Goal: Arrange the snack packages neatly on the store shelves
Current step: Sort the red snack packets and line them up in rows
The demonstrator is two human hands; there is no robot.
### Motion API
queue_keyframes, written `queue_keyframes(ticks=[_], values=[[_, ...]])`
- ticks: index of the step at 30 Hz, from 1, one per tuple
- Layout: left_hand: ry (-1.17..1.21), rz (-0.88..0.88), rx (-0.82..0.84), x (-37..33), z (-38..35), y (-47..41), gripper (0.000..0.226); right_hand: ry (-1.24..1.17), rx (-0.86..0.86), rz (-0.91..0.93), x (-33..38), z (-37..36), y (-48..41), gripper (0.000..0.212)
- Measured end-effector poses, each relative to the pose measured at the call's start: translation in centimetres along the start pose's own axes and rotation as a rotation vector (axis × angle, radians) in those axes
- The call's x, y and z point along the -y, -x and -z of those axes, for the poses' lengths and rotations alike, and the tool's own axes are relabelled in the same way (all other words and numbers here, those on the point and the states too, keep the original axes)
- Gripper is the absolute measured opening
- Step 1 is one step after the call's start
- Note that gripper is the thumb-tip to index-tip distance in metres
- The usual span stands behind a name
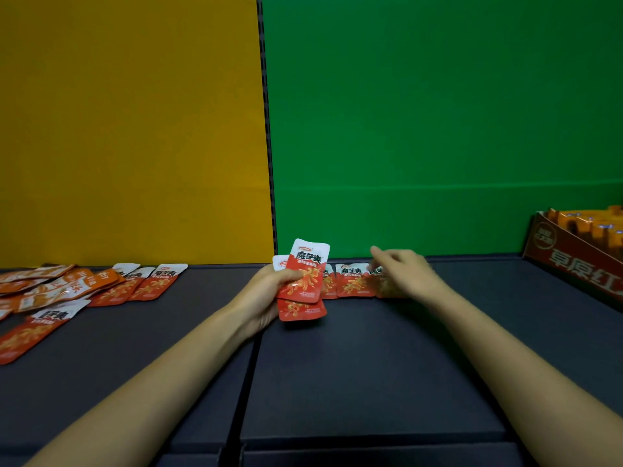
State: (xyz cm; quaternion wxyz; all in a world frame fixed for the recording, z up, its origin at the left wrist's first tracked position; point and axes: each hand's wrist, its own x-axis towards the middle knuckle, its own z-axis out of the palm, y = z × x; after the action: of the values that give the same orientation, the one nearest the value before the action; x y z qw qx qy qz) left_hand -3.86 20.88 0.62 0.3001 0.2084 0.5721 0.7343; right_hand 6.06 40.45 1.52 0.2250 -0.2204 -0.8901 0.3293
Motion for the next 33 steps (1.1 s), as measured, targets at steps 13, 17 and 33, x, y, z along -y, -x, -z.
queue_keyframes(ticks=[13,17,33], values=[[-0.350,-0.091,-0.131,1.3,-1.5,1.1,0.016,-0.483,0.253,0.008,0.2,-0.6,2.4,0.023],[-0.602,-0.154,-0.196,2.0,-1.3,0.7,0.017,-0.307,0.288,-0.061,-2.1,0.8,3.0,0.023],[-1.634,-0.350,-0.406,2.8,-2.7,0.4,0.039,0.149,0.301,-0.058,-1.8,0.6,4.1,0.035]])
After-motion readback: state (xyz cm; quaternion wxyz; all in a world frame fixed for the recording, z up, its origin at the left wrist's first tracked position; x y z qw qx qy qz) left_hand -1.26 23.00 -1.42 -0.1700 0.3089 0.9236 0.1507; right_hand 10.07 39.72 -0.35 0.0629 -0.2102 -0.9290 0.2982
